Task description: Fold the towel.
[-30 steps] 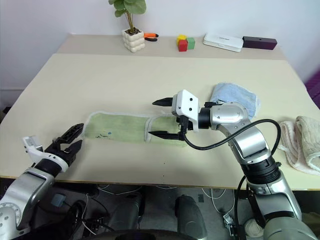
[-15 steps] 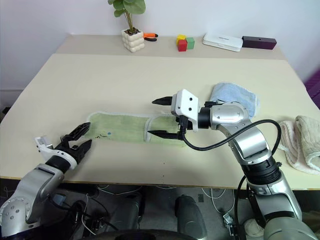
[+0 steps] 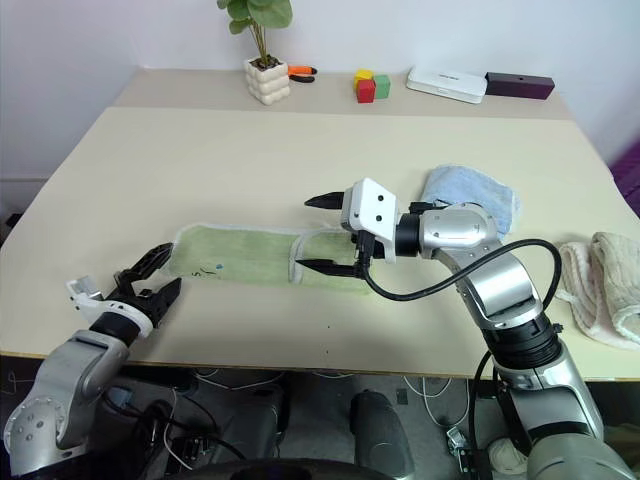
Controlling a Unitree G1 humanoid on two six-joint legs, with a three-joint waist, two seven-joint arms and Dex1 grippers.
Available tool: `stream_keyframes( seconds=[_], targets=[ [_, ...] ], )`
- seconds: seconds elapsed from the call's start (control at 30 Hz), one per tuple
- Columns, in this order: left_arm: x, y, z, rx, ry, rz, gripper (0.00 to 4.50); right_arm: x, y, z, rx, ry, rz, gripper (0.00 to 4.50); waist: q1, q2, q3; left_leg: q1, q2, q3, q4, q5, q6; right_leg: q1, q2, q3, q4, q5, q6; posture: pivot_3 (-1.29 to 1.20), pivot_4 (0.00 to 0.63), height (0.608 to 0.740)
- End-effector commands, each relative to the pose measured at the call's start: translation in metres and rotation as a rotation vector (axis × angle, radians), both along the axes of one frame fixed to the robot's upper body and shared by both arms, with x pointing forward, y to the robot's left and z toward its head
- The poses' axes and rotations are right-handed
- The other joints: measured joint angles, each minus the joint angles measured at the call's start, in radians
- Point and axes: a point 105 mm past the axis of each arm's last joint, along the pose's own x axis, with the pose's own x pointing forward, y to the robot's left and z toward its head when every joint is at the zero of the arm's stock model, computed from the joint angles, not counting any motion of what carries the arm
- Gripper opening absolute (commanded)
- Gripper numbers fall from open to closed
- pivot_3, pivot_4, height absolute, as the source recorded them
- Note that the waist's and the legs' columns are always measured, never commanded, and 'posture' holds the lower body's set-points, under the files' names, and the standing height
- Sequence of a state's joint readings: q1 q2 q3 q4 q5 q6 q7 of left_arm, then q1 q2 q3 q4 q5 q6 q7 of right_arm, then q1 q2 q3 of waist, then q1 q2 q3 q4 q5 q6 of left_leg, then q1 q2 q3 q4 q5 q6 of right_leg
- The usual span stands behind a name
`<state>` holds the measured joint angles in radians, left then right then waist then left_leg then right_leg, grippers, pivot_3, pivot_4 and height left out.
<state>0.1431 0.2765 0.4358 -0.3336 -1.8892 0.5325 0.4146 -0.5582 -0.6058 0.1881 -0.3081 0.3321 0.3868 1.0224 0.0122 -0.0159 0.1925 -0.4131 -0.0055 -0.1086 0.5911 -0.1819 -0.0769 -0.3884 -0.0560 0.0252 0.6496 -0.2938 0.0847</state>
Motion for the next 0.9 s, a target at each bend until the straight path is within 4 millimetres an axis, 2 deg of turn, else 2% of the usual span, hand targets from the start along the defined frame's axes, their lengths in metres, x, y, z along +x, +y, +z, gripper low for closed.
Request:
stream_keyframes(
  seconds=[0.03, 0.13, 0.37, 0.4, 0.53, 0.6, 0.67, 0.8, 0.9],
  targets=[
    [0.006, 0.004, -0.003, -0.016, 0.011, 0.009, 4.5, -0.003, 0.005, 0.01, 0.019, -0.044, 0.015, 4.46, 0.001, 0.0, 0.0, 0.0, 0.0, 0.0, 0.0, 0.0, 0.0, 0.0, 0.0, 0.0, 0.0, 0.0, 0.0, 0.0, 0.15, 0.74],
    [0.013, 0.007, -0.007, -0.058, -0.001, 0.019, 3.61, -0.003, 0.005, 0.01, 0.021, -0.045, 0.01, 4.5, 0.0, 0.0, 0.0, 0.0, 0.0, 0.0, 0.0, 0.0, 0.0, 0.0, 0.0, 0.0, 0.0, 0.0, 0.0, 0.0, 0.15, 0.74],
    [0.014, 0.024, -0.021, -0.058, -0.003, 0.009, 0.19, -0.003, 0.005, 0.011, 0.023, -0.045, 0.003, 4.5, -0.002, 0.003, -0.002, 0.0, 0.0, 0.0, -0.001, 0.0, 0.0, -0.001, 0.0, 0.0, 0.0, 0.0, 0.0, 0.0, 0.15, 0.74],
    [0.014, 0.027, -0.024, -0.046, -0.003, 0.006, 0.04, -0.003, 0.004, 0.01, 0.023, -0.045, 0.003, 4.5, -0.002, 0.005, -0.003, 0.001, 0.0, 0.0, -0.001, 0.0, 0.0, 0.0, 0.0, 0.0, 0.0, 0.0, 0.0, 0.0, 0.15, 0.74],
    [0.013, 0.041, -0.023, 0.027, -0.044, 0.004, 0.04, -0.002, 0.004, 0.01, 0.022, -0.045, -0.003, 4.5, -0.004, 0.007, -0.004, 0.001, 0.0, 0.0, -0.001, 0.0, 0.0, 0.0, 0.0, 0.0, 0.0, 0.0, 0.0, 0.0, 0.15, 0.74],
    [0.011, 0.042, -0.018, 0.208, -0.069, -0.046, 0.04, 0.001, 0.002, 0.009, 0.018, -0.042, -0.016, 4.5, -0.009, 0.007, -0.004, 0.001, 0.0, 0.0, -0.002, 0.0, 0.0, -0.001, 0.0, 0.0, 0.0, 0.0, 0.0, 0.0, 0.15, 0.74],
    [0.008, 0.032, -0.014, 0.436, -0.104, -0.166, 0.04, 0.004, -0.001, 0.008, 0.015, -0.038, -0.03, 4.5, -0.023, 0.006, -0.004, 0.001, 0.0, 0.0, -0.004, 0.0, 0.0, -0.002, 0.0, 0.0, 0.0, 0.0, 0.0, 0.0, 0.15, 0.74],
    [0.011, 0.008, 0.0, 0.725, -0.245, -0.327, 0.04, 0.012, -0.006, 0.008, 0.002, -0.043, -0.058, 4.5, -0.026, 0.005, -0.003, 0.001, 0.0, 0.003, -0.009, 0.0, 0.0, -0.004, 0.0, 0.002, -0.003, 0.0, 0.0, 0.0, 0.15, 0.74],
    [0.017, -0.011, 0.014, 0.835, -0.362, -0.396, 0.04, 0.015, -0.007, 0.008, 0.002, -0.047, -0.064, 4.5, -0.021, 0.005, -0.003, -0.003, 0.0, 0.002, -0.01, 0.0, -0.001, -0.007, -0.001, 0.001, -0.004, 0.0, 0.0, 0.0, 0.15, 0.74]
  ],
)
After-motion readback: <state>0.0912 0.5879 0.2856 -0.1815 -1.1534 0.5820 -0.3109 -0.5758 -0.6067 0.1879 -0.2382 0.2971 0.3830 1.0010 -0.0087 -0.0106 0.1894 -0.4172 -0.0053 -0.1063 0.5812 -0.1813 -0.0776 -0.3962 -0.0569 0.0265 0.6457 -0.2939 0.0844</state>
